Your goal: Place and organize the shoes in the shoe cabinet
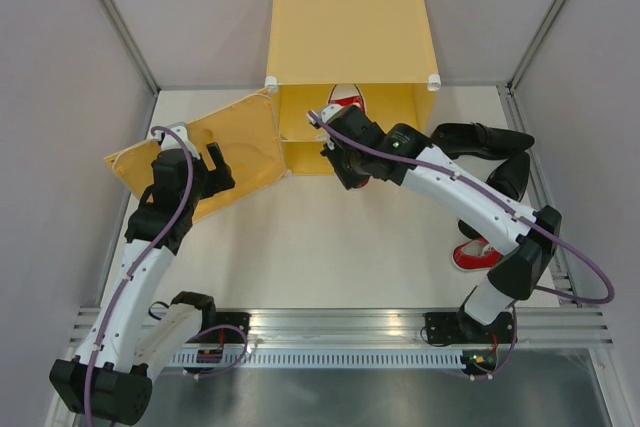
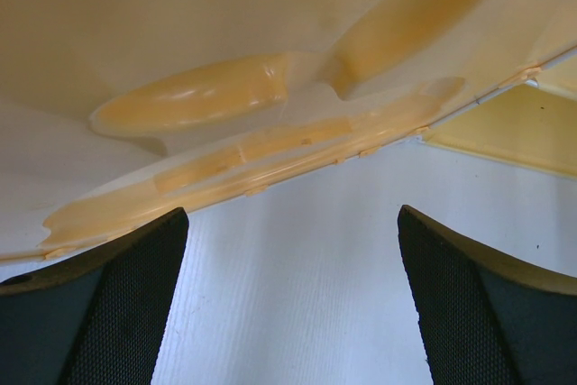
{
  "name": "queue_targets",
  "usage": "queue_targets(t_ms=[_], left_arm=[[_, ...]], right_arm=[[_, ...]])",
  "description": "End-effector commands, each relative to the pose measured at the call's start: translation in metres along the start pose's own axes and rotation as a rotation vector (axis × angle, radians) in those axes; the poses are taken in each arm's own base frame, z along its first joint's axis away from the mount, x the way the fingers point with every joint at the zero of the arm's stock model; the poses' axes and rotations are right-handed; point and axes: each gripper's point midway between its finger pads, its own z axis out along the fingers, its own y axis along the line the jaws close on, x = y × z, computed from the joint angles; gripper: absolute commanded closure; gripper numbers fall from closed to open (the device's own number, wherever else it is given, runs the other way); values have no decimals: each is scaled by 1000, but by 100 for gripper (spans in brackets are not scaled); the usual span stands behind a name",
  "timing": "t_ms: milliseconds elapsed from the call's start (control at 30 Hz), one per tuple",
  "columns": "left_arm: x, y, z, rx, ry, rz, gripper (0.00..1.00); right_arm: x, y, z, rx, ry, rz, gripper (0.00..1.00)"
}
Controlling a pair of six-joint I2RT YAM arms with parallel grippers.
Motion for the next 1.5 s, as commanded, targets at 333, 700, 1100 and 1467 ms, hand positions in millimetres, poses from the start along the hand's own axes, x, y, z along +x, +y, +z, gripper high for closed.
queue_targets(t_ms=[333,700,1100,1467], left_arm=[[-4,-1,0,7,-15,29,0],[-4,-2,0,15,-11,30,0],[-3,-2,0,10,-9,30,0],[-3,-1,0,10,-9,30,0]], right_arm=[[-128,-31,45,69,-338,-101,99],[-165,-34,49,101,-528,-75,98],[-167,-38,86,137,-544,-67,87],[-163,-40,86,144,-541,-62,68]])
